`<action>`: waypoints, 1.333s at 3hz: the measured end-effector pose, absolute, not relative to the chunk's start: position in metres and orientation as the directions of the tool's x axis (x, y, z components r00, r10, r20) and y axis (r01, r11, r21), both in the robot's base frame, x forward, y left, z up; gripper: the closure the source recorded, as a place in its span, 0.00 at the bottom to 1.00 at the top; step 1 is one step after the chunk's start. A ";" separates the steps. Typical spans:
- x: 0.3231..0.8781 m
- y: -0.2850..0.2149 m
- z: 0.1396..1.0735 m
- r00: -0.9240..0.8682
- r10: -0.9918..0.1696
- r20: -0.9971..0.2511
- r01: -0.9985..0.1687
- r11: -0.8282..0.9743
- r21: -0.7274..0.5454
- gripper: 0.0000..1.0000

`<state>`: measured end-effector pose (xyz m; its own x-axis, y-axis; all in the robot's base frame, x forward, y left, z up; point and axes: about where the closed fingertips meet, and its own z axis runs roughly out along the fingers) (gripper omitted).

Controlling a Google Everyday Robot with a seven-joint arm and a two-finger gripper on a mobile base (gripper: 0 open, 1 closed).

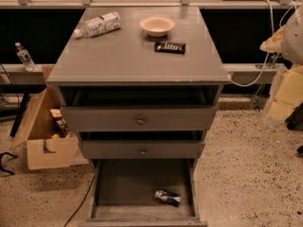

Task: Pick redbull can from bottom drawer and place on counter

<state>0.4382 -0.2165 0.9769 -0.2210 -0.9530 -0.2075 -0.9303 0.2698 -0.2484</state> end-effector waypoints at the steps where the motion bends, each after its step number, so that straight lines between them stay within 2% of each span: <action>1: 0.438 -0.216 0.977 -0.221 -0.953 -0.208 -0.930 0.270 -0.248 0.00; 2: 0.436 -0.214 0.967 -0.221 -0.950 -0.221 -0.938 0.269 -0.220 0.00; 4: 0.428 -0.191 0.855 -0.292 -0.854 -0.430 -0.933 0.354 -0.069 0.00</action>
Offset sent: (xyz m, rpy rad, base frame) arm -0.0048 0.0045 -0.0286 0.0436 0.0808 0.0144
